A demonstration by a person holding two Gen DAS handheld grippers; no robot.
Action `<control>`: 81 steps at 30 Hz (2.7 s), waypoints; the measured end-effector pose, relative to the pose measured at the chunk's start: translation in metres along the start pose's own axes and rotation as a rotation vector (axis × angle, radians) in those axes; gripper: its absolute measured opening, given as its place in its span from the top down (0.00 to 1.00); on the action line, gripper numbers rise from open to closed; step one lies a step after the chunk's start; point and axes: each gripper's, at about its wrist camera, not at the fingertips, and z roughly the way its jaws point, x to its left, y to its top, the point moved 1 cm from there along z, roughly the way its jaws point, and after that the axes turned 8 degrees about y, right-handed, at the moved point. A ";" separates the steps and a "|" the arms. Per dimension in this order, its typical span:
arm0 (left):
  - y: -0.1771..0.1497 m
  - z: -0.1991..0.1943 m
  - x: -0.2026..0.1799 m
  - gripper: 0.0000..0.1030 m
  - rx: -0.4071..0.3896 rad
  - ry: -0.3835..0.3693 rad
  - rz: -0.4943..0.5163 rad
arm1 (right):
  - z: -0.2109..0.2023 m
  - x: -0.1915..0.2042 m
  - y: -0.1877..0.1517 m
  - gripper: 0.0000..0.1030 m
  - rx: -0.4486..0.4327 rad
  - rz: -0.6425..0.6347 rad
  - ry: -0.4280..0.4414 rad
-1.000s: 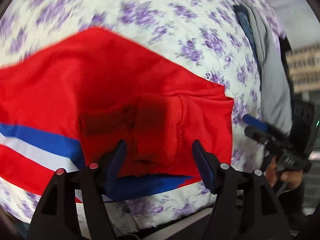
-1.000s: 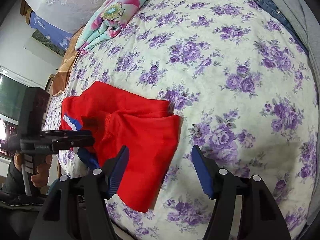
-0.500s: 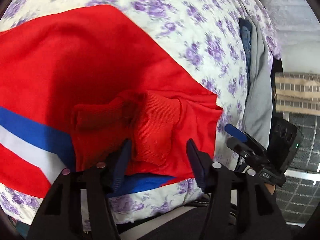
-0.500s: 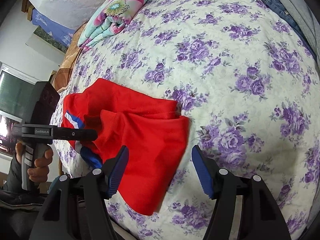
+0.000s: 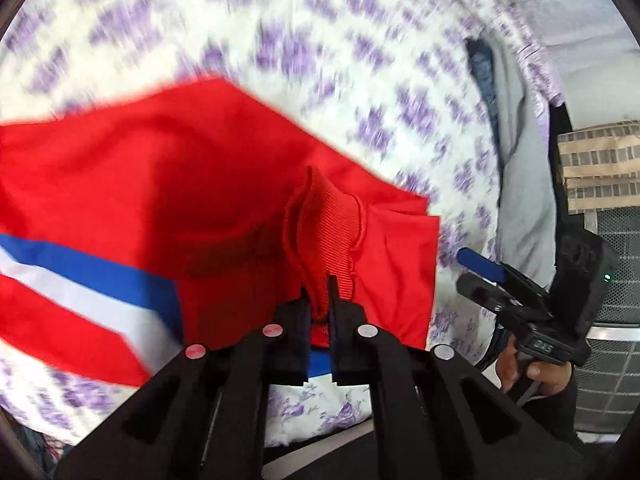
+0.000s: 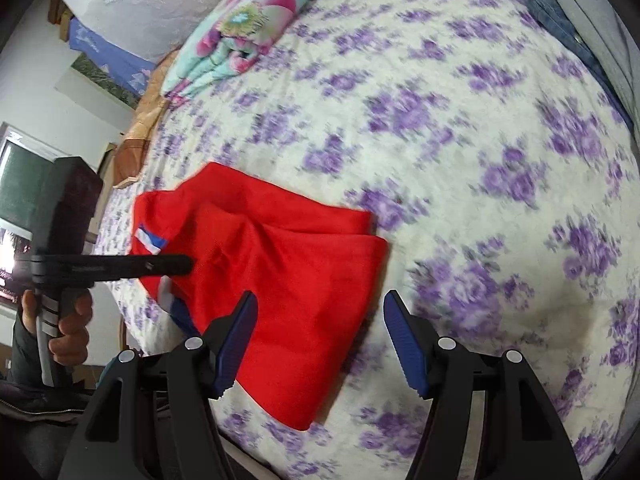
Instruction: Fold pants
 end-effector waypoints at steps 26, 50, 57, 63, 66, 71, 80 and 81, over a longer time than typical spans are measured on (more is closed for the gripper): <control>-0.008 0.023 0.023 0.33 -0.052 0.229 0.167 | 0.074 0.062 -0.036 0.30 0.260 -0.256 -0.167; -0.011 -0.041 0.225 0.04 -0.236 0.644 -0.228 | 0.094 0.050 0.023 0.66 0.101 -0.013 -0.108; -0.010 -0.072 0.210 0.05 -0.311 0.643 -0.143 | 0.081 0.085 0.053 0.52 0.012 -0.084 -0.113; 0.001 -0.044 0.227 0.04 -0.230 0.682 -0.166 | 0.142 0.072 0.075 0.61 0.102 -0.041 -0.104; -0.002 -0.054 0.240 0.05 -0.229 0.581 -0.243 | 0.129 0.084 0.077 0.49 0.068 -0.080 -0.181; -0.003 -0.072 0.243 0.06 -0.247 0.501 -0.260 | 0.127 0.141 0.077 0.42 0.059 -0.283 -0.178; 0.040 -0.065 0.191 0.06 -0.310 0.397 -0.193 | 0.207 0.201 0.106 0.40 0.161 -0.289 0.002; 0.041 -0.061 0.194 0.06 -0.302 0.406 -0.214 | 0.216 0.195 0.111 0.43 0.186 -0.279 -0.008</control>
